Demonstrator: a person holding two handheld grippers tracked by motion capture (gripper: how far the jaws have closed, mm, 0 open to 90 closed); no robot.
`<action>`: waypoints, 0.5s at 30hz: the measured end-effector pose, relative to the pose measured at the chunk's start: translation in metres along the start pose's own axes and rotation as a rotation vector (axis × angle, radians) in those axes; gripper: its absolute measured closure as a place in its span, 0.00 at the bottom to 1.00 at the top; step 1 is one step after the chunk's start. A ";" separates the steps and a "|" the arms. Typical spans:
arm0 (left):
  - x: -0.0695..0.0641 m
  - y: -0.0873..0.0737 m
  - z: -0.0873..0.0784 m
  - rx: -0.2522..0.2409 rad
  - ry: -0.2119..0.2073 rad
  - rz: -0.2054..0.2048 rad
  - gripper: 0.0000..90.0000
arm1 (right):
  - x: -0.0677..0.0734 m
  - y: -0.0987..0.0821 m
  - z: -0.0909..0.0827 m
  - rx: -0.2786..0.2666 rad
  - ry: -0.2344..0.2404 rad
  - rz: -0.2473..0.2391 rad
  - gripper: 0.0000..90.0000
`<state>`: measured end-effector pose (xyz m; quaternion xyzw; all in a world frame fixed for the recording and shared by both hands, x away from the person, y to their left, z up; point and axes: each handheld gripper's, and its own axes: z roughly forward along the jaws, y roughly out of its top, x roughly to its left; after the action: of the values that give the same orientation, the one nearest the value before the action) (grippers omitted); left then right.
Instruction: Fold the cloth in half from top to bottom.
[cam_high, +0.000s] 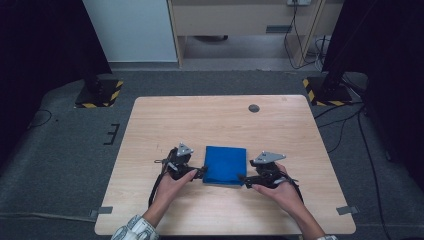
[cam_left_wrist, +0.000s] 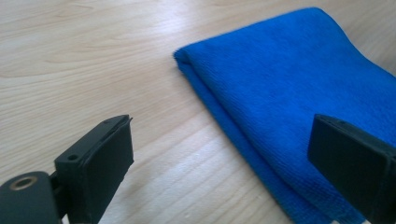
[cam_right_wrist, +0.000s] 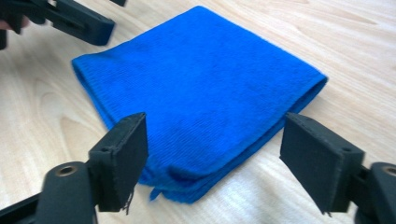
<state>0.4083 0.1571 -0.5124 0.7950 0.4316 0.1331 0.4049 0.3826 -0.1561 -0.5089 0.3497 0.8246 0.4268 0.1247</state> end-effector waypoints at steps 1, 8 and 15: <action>0.002 0.000 -0.001 -0.004 0.002 -0.006 0.06 | 0.000 0.000 0.000 -0.002 -0.007 -0.004 0.23; 0.012 0.002 -0.010 -0.023 0.019 -0.010 0.04 | -0.003 0.003 -0.001 -0.014 -0.011 -0.005 0.13; 0.022 -0.001 -0.017 -0.018 0.030 -0.004 0.05 | -0.011 0.002 -0.006 -0.026 -0.027 0.017 0.11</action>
<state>0.4112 0.1841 -0.5056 0.7882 0.4382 0.1481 0.4059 0.3882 -0.1668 -0.5045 0.3608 0.8141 0.4340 0.1367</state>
